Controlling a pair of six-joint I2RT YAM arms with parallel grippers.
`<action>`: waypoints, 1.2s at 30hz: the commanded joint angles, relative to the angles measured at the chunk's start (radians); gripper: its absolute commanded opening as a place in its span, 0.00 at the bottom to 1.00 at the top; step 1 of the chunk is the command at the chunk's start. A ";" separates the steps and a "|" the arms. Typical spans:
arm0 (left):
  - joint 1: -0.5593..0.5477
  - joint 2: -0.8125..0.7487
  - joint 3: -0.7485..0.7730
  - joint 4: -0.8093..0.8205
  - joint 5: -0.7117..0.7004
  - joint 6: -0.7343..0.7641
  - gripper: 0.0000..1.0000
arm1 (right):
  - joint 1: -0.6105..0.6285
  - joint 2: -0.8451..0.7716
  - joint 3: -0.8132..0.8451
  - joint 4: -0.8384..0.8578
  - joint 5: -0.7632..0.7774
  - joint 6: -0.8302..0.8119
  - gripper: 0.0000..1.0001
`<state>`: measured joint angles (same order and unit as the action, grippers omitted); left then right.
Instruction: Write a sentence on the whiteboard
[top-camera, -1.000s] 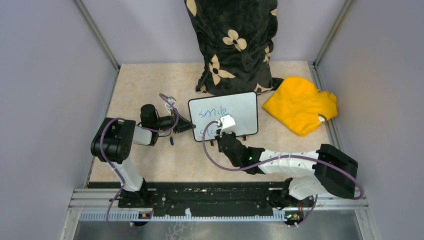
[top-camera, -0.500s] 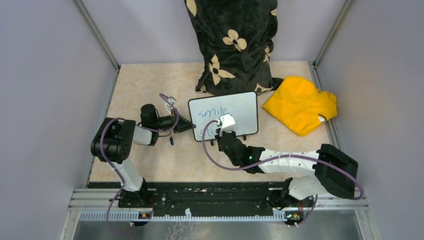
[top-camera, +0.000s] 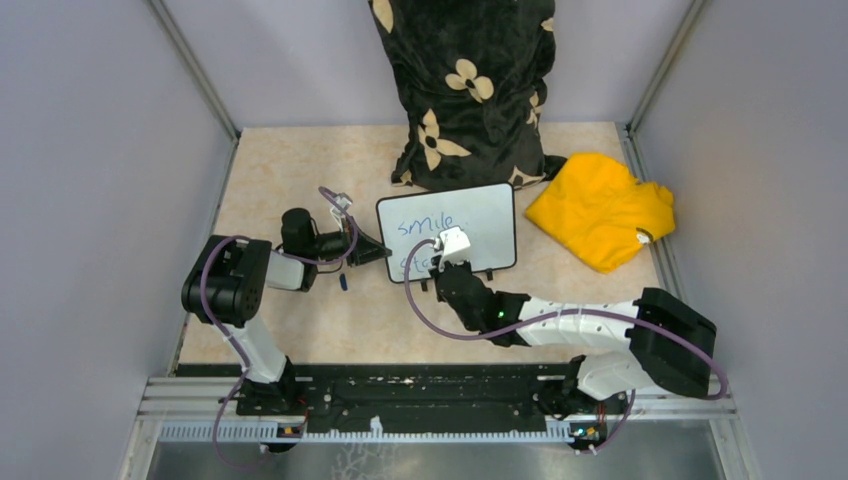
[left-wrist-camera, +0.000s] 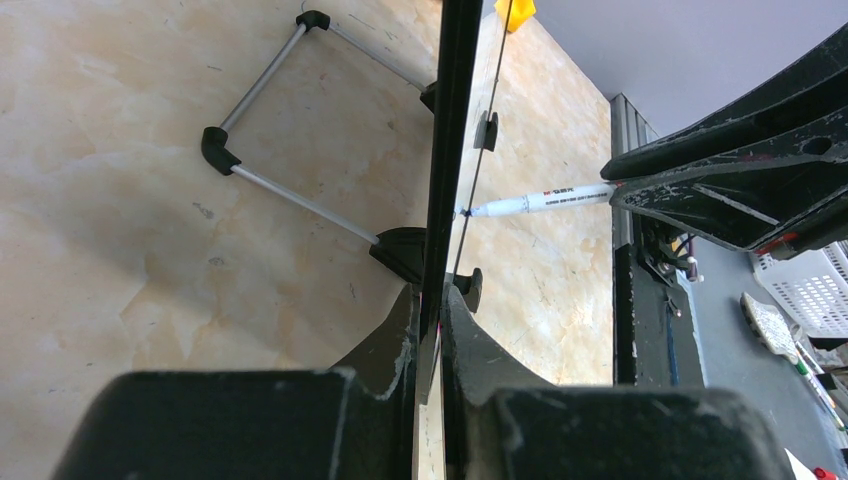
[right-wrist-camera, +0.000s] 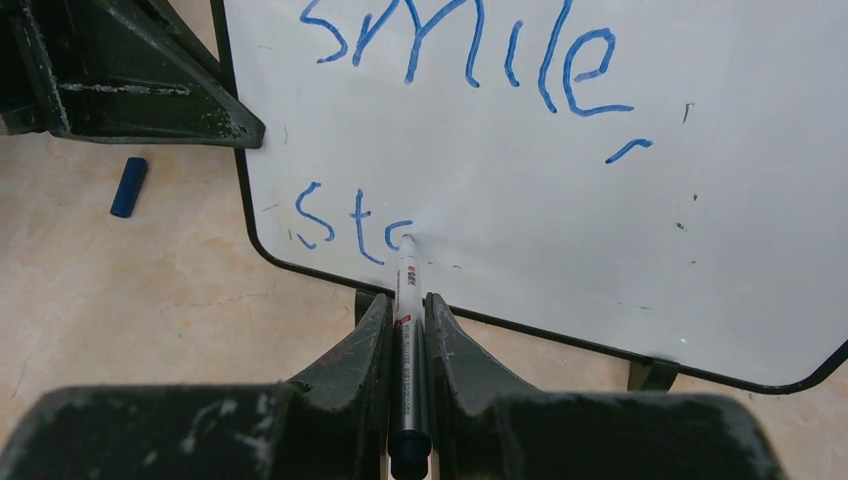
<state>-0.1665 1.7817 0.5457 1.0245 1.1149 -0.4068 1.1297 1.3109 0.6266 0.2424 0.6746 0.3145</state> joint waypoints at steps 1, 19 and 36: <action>-0.011 0.024 0.008 -0.042 0.003 0.006 0.00 | -0.027 -0.022 0.055 0.046 0.037 -0.026 0.00; -0.011 0.024 0.007 -0.046 0.002 0.008 0.00 | -0.027 -0.021 0.022 0.028 0.025 0.003 0.00; -0.011 0.024 0.008 -0.046 0.003 0.008 0.00 | -0.027 -0.100 -0.008 0.020 -0.010 0.021 0.00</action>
<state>-0.1669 1.7817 0.5461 1.0241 1.1160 -0.4068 1.1152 1.2728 0.6151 0.2337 0.6716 0.3336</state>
